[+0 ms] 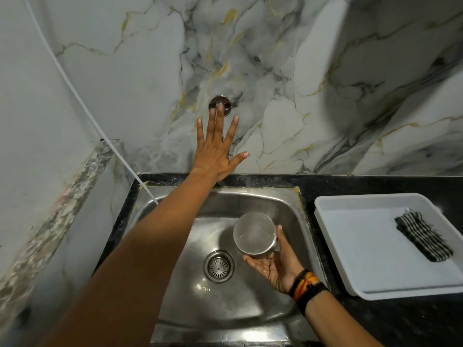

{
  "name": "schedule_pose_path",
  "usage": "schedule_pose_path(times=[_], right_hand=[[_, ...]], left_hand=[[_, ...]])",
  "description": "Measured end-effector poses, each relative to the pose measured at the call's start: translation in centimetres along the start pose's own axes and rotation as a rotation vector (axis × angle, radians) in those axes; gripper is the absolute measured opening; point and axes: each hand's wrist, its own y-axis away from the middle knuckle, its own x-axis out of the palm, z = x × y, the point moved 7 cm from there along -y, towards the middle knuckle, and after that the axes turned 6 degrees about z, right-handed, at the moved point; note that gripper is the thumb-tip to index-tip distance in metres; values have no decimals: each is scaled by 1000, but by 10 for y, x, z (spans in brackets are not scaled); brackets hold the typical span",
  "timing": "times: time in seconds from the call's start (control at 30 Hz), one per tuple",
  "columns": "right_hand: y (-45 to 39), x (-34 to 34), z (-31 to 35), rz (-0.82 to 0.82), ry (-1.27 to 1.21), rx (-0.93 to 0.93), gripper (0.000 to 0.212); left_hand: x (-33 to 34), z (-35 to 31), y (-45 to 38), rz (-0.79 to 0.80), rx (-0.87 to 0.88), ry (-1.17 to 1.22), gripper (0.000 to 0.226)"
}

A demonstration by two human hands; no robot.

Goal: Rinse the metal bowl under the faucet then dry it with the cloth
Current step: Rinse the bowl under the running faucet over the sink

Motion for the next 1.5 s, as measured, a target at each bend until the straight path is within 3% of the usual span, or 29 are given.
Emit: schedule_pose_path(times=[0.27, 0.67, 0.8, 0.93, 1.03, 1.1, 1.23, 1.4, 1.5], right_hand=[[6, -22, -22, -36, -79, 3, 85], [0, -41, -35, -117, 30, 50, 83], [1, -43, -31, -142, 173, 58, 72], [10, -42, -20, -172, 375, -66, 69], [38, -29, 12, -280, 780, -388, 58], [60, -16, 30, -356, 1049, -626, 66], [87, -9, 53, -353, 1252, -934, 49], [116, 8, 71, -240, 1362, -1119, 49], [124, 21, 72, -157, 1331, -1122, 47]], left_hand=[[4, -2, 3, -21, 21, 7, 97], [7, -3, 4, 15, 15, 13, 98], [3, -2, 6, 55, 3, -23, 98], [2, -5, 2, 130, -34, -63, 104], [-2, -5, 6, 187, -39, -63, 108], [-8, -11, 12, 165, -33, 39, 109], [-28, -55, 68, 85, 157, 434, 105], [-7, -99, 166, 490, 110, 1046, 125], [-2, -110, 189, 529, 42, 1237, 145]])
